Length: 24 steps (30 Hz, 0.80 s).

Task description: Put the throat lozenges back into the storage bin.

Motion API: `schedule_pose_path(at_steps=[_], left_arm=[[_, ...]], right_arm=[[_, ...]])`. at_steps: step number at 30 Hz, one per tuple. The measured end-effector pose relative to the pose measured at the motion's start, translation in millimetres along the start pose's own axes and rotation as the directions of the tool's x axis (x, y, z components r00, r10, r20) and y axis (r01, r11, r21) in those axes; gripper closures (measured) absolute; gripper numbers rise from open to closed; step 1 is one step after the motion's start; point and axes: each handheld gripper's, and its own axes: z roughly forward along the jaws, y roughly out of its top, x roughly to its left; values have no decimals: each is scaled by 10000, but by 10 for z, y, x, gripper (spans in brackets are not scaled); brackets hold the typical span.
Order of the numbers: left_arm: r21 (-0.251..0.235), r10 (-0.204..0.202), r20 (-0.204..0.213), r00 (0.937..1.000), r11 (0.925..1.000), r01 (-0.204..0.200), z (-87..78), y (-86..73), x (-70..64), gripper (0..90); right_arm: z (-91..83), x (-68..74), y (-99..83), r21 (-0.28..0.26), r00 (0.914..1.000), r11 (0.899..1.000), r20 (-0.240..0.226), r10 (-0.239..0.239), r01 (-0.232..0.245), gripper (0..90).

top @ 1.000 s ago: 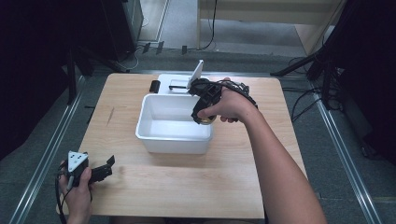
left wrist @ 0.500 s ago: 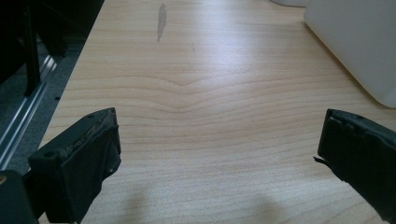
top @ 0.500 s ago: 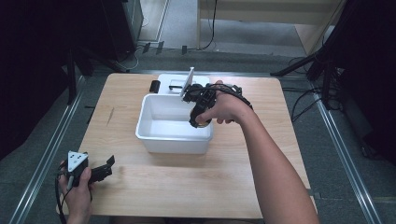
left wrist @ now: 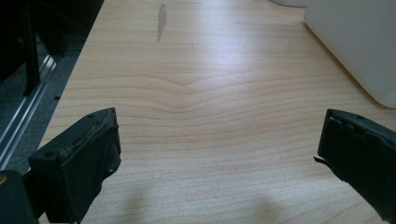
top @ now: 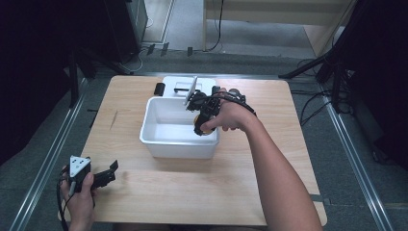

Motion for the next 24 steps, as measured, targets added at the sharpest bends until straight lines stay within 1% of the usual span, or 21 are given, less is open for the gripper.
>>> schedule_pose_path(at_steps=[6, 14, 15, 20, 22, 24], left_arm=[[0, 0, 1, 10000, 10000, 0, 1, 0, -1, 0], [-3, -16, -8, 10000, 10000, 16, 1, -1, -3, 0], [0, -18, -1, 10000, 10000, 18, 0, 0, -3, 0], [2, -26, 2, 10000, 10000, 26, 0, -1, -2, 0], [2, -38, 3, 10000, 10000, 38, 0, -1, 0, 0], [1, -18, -4, 10000, 10000, 18, 0, 0, 2, 0]], right_arm=[[95, -11, -27, -2, 10000, 10000, -87, 10, -10, 204], [209, -3, -19, 165, 9999, 9998, -23, -132, 132, 204], [223, 0, -17, 216, 10000, 9997, -2, -98, 98, 204], [285, 11, -5, 414, 9998, 9989, 33, -215, 214, 203], [305, 19, 8, 552, 9998, 9985, 186, -76, 65, 201], [326, 23, 19, 655, 9996, 9978, 254, -88, 71, 201]])
